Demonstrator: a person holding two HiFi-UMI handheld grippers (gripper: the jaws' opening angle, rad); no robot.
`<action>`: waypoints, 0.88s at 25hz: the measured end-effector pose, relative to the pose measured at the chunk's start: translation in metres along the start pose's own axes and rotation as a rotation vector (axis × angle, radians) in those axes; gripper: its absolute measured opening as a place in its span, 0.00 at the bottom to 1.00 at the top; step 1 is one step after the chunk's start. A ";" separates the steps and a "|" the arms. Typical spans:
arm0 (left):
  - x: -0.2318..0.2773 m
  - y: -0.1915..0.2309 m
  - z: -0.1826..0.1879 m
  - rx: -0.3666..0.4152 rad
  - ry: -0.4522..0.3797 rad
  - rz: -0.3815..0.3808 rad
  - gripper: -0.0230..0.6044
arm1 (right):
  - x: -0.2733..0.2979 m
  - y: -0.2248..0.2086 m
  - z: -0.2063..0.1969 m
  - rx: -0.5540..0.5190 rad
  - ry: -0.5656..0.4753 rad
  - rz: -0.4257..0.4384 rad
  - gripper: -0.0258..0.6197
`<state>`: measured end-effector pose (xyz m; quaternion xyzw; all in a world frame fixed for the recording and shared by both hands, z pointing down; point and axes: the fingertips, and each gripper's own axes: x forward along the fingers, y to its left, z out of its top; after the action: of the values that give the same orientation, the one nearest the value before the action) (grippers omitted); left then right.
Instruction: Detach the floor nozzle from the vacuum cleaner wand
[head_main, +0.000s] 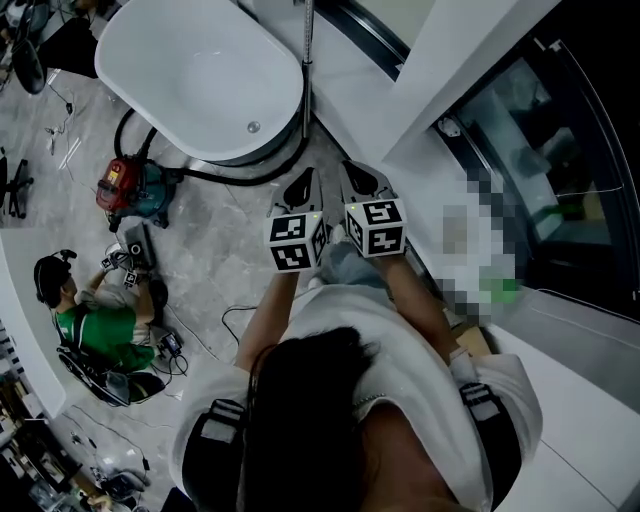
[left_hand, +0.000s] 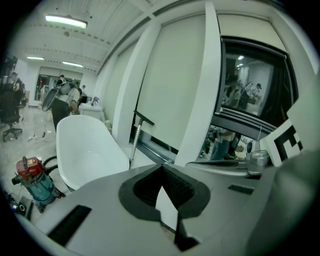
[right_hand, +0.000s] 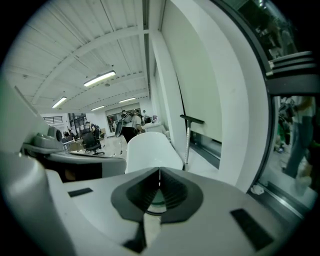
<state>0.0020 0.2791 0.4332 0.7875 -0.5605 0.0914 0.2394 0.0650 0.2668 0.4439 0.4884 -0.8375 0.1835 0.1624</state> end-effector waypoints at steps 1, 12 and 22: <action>0.004 0.000 0.004 0.000 -0.004 0.001 0.04 | 0.003 -0.003 0.005 -0.005 -0.007 0.003 0.06; 0.041 0.001 0.032 0.017 -0.030 0.013 0.04 | 0.032 -0.025 0.033 -0.022 -0.024 0.024 0.06; 0.074 0.004 0.047 0.013 -0.039 0.051 0.04 | 0.056 -0.054 0.049 -0.001 -0.033 0.032 0.06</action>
<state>0.0188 0.1939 0.4243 0.7760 -0.5846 0.0856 0.2209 0.0819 0.1766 0.4343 0.4779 -0.8478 0.1774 0.1459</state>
